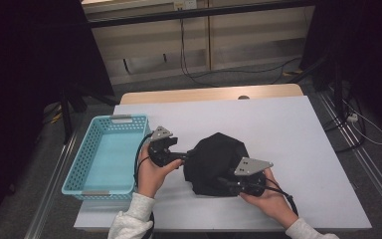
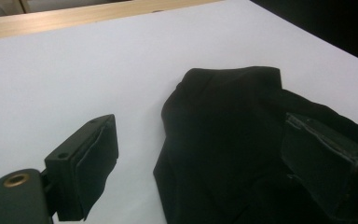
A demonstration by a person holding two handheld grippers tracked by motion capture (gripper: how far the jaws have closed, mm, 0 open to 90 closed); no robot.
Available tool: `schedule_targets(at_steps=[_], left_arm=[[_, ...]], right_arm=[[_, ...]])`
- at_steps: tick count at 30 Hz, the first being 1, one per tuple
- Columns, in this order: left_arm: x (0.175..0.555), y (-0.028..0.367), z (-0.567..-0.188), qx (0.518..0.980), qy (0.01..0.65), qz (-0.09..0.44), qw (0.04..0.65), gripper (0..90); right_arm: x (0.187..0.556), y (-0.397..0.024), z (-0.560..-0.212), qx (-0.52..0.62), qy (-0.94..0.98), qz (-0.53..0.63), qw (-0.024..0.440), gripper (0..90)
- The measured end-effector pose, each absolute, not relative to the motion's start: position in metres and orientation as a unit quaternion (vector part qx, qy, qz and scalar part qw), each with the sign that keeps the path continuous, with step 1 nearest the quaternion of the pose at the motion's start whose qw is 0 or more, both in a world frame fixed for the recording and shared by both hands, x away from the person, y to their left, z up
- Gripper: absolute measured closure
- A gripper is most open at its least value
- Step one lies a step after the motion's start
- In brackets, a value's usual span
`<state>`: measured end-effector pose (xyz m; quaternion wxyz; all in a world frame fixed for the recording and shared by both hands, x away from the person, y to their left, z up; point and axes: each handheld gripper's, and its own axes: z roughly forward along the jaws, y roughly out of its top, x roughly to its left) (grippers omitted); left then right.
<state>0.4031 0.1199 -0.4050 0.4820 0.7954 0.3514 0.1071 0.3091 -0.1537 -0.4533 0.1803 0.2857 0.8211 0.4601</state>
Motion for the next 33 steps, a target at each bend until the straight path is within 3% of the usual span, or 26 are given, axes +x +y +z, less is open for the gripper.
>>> schedule_targets(at_steps=[1,3,4,20,30,33], left_arm=[[0.403,0.121,-0.406,0.796,0.353,0.108,0.479,11.5],[0.402,0.121,-0.407,0.797,0.355,0.107,0.477,11.5],[0.402,0.12,-0.407,0.797,0.354,0.107,0.477,11.5],[0.403,0.115,-0.406,0.798,0.346,0.103,0.482,11.9],[0.399,0.097,-0.412,0.809,0.319,0.081,0.487,15.3],[0.396,0.088,-0.413,0.811,0.3,0.067,0.498,19.8]], right_arm=[[0.31,-0.153,-0.453,0.283,0.821,0.465,0.172,70.6],[0.313,-0.153,-0.451,0.285,0.818,0.472,0.164,86.8],[0.313,-0.154,-0.449,0.28,0.817,0.476,0.166,88.4],[0.324,-0.237,-0.426,0.388,0.733,0.517,0.212,89.1],[0.33,-0.235,-0.431,0.401,0.728,0.512,0.216,89.1],[0.331,-0.226,-0.431,0.392,0.737,0.507,0.216,89.1]])
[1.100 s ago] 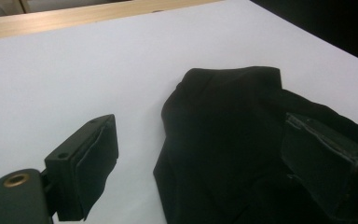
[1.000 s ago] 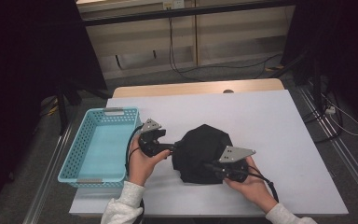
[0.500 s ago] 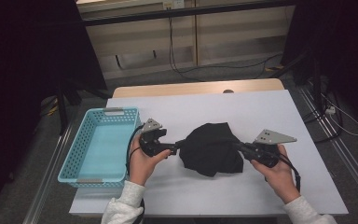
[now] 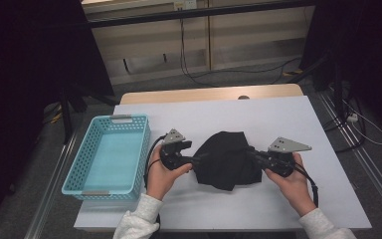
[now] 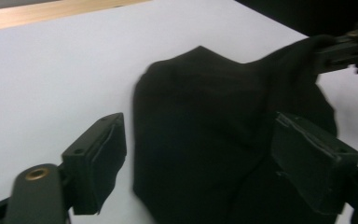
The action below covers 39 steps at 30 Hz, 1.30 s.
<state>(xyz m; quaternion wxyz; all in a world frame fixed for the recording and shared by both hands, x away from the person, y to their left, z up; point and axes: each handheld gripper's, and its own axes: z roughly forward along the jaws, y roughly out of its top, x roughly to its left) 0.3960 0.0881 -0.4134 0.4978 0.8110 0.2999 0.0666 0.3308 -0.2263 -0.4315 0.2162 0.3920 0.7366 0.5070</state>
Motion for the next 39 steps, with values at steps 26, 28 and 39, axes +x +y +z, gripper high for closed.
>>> schedule_targets(at_steps=[26,28,39], left_arm=[[0.396,0.099,-0.399,0.783,0.346,0.037,0.515,86.2],[0.398,0.107,-0.399,0.775,0.361,0.04,0.517,86.3],[0.402,0.125,-0.395,0.755,0.384,0.056,0.529,86.4]], right_arm=[[0.325,-0.215,-0.426,0.374,0.73,0.527,0.223,69.2],[0.326,-0.216,-0.43,0.38,0.736,0.517,0.217,65.3],[0.326,-0.202,-0.454,0.358,0.805,0.446,0.158,57.2]])
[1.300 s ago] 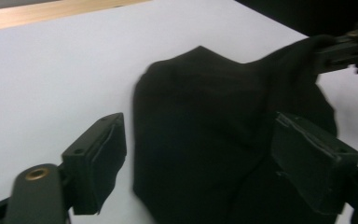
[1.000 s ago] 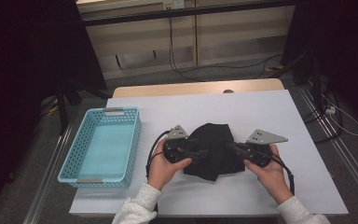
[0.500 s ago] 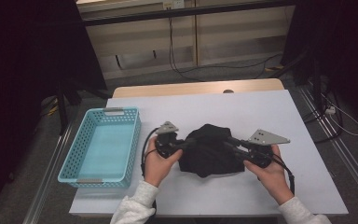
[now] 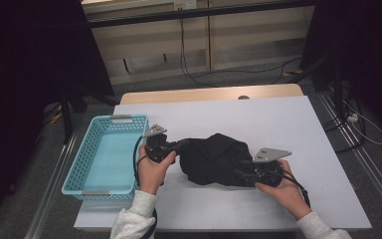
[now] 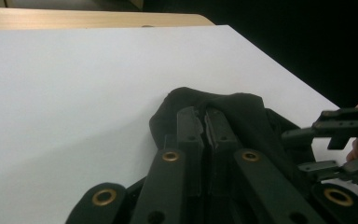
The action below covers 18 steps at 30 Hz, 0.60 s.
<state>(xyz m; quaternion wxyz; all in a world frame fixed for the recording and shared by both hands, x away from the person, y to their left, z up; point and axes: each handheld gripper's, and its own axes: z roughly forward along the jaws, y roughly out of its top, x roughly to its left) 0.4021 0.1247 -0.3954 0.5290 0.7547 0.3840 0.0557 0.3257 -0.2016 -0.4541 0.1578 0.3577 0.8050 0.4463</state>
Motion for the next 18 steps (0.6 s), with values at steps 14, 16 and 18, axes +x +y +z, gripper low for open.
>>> schedule_targets(at_steps=[14,16,18], left_arm=[[0.404,0.138,-0.392,0.734,0.406,0.073,0.54,86.3],[0.404,0.136,-0.394,0.739,0.405,0.07,0.533,86.3],[0.404,0.135,-0.395,0.742,0.405,0.071,0.53,86.3]], right_arm=[[0.33,-0.24,-0.434,0.387,0.782,0.451,0.187,89.5],[0.329,-0.238,-0.436,0.387,0.784,0.449,0.184,85.2],[0.328,-0.233,-0.438,0.376,0.792,0.445,0.184,78.3]])
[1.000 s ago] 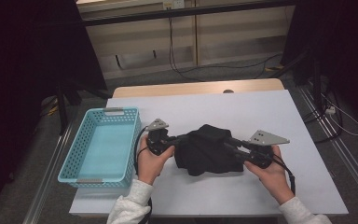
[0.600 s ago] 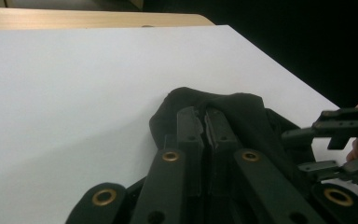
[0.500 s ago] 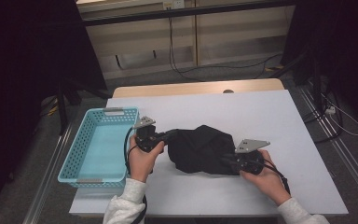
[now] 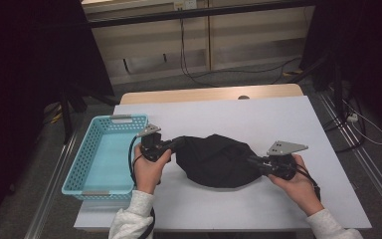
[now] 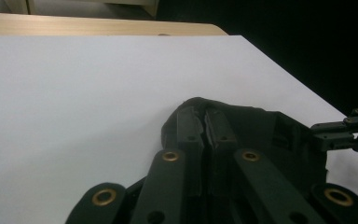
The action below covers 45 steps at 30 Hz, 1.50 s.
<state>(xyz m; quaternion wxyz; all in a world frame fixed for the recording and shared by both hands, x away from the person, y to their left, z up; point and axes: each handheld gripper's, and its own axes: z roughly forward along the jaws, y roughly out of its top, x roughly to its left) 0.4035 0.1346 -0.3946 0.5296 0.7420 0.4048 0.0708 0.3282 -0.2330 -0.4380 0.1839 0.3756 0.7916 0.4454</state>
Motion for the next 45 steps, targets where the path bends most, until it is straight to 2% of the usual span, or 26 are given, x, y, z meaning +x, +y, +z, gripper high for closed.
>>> schedule_targets(at_steps=[4,7,14,15,16,18,19,22,25,29,32,42,45], left_arm=[[0.404,0.131,-0.398,0.746,0.404,0.07,0.524,86.2],[0.405,0.13,-0.402,0.749,0.409,0.076,0.516,86.1],[0.407,0.13,-0.409,0.748,0.419,0.074,0.51,85.7],[0.407,0.13,-0.411,0.749,0.42,0.073,0.507,85.5],[0.408,0.13,-0.412,0.747,0.425,0.075,0.506,85.1],[0.41,0.13,-0.416,0.745,0.427,0.078,0.506,81.8],[0.41,0.131,-0.417,0.745,0.428,0.08,0.505,78.1],[0.411,0.13,-0.418,0.743,0.431,0.093,0.503,66.3],[0.41,0.128,-0.415,0.743,0.429,0.09,0.506,50.7],[0.406,0.12,-0.412,0.759,0.412,0.079,0.498,40.1],[0.403,0.112,-0.412,0.766,0.401,0.064,0.499,35.3],[0.378,0.08,-0.413,0.805,0.323,0.034,0.497,34.9],[0.373,0.073,-0.415,0.81,0.317,0.027,0.494,39.4]], right_arm=[[0.324,-0.223,-0.435,0.36,0.794,0.457,0.177,68.0],[0.321,-0.212,-0.434,0.339,0.803,0.463,0.162,63.7],[0.317,-0.19,-0.441,0.306,0.828,0.451,0.131,61.4],[0.318,-0.19,-0.443,0.309,0.832,0.441,0.132,61.8],[0.319,-0.19,-0.445,0.31,0.834,0.438,0.128,66.7],[0.319,-0.192,-0.446,0.303,0.837,0.443,0.105,85.3],[0.318,-0.192,-0.445,0.302,0.835,0.449,0.1,89.8],[0.317,-0.192,-0.443,0.295,0.837,0.452,0.09,90.0],[0.317,-0.194,-0.443,0.296,0.837,0.453,0.083,90.0],[0.315,-0.194,-0.442,0.294,0.834,0.458,0.09,90.0],[0.316,-0.193,-0.443,0.295,0.832,0.46,0.095,90.0],[0.332,-0.186,-0.437,0.316,0.805,0.483,0.138,90.0],[0.335,-0.183,-0.436,0.321,0.799,0.487,0.147,90.0]])
